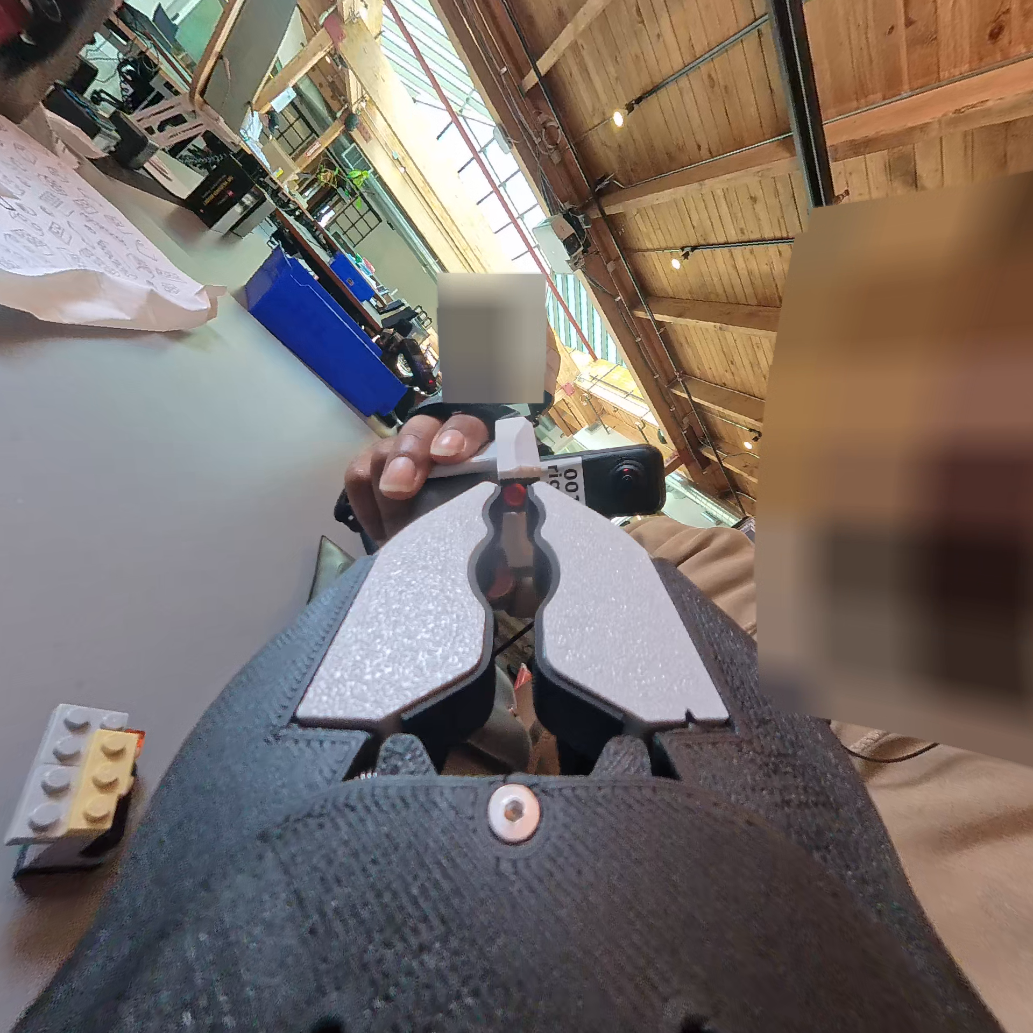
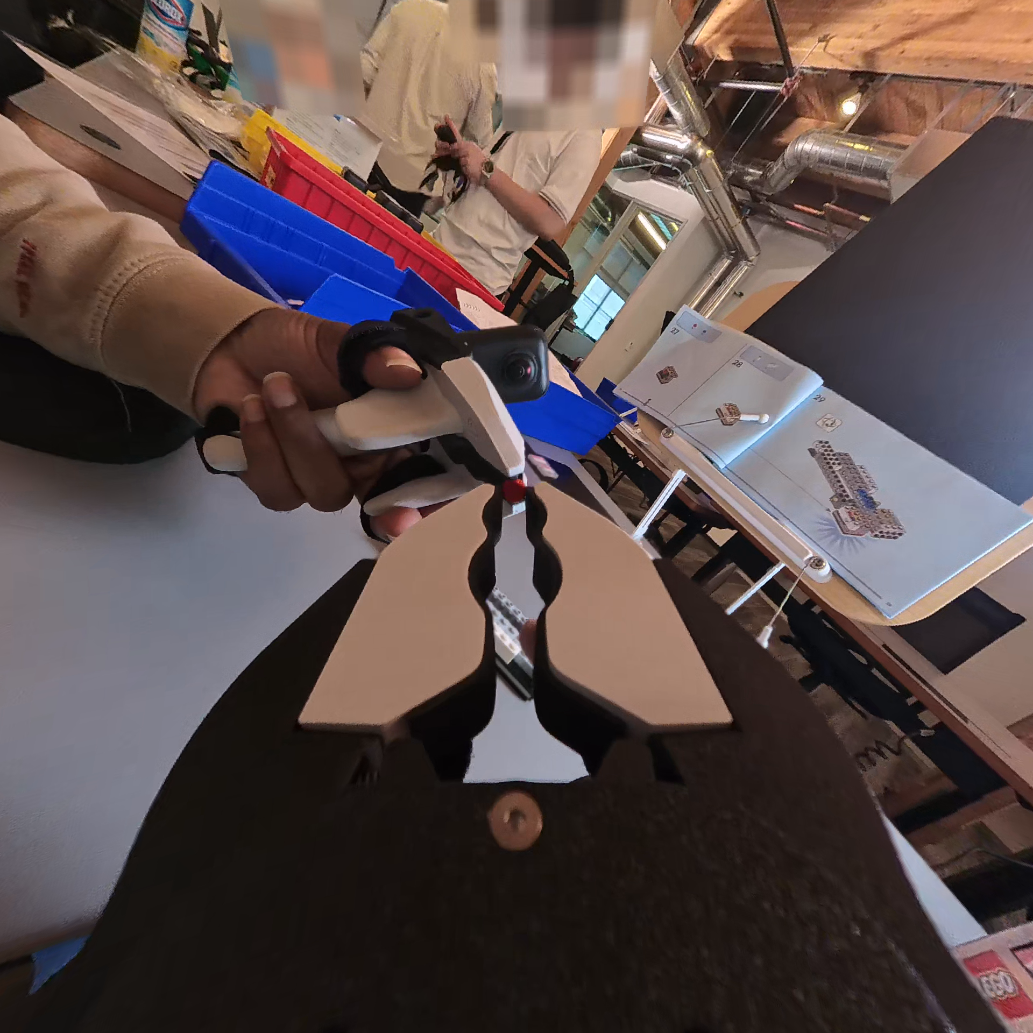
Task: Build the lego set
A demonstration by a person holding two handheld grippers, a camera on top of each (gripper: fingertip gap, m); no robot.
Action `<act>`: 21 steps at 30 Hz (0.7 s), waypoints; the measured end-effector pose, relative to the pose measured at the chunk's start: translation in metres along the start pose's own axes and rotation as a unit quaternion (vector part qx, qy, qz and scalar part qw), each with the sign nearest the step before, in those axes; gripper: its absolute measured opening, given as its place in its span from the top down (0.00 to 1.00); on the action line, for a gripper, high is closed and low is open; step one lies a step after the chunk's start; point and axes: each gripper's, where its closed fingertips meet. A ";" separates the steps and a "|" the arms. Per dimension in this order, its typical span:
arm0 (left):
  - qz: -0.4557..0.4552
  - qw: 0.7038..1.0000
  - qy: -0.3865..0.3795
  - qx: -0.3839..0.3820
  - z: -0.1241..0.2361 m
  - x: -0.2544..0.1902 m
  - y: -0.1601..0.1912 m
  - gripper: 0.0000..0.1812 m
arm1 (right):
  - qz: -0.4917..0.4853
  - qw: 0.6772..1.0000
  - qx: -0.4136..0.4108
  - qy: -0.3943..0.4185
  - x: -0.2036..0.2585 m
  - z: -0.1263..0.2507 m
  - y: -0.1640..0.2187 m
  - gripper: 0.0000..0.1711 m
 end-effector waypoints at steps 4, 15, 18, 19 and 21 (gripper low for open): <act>-0.081 0.993 -0.074 -0.030 0.018 0.017 -0.020 0.89 | -0.057 0.997 0.033 -0.027 -0.004 -0.001 0.019 0.96; -0.349 0.837 -0.366 0.209 0.056 0.114 0.036 0.76 | -0.143 0.975 0.154 -0.067 -0.003 0.000 0.087 0.96; -0.371 0.810 -0.382 0.243 0.055 0.125 0.048 0.74 | -0.144 0.974 0.158 -0.072 0.000 -0.001 0.090 0.96; -0.376 0.805 -0.385 0.248 0.054 0.127 0.051 0.74 | -0.146 0.974 0.158 -0.075 0.002 -0.001 0.091 0.96; -0.384 0.803 -0.383 0.248 0.050 0.126 0.052 0.77 | -0.149 0.973 0.159 -0.079 0.004 -0.002 0.092 0.96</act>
Point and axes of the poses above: each gripper's, where its closed fingertips meet, z back along the fingers, y out of its underside, x = y × z across the jaws, and after that the axes turned 14 degrees about -y, right-handed
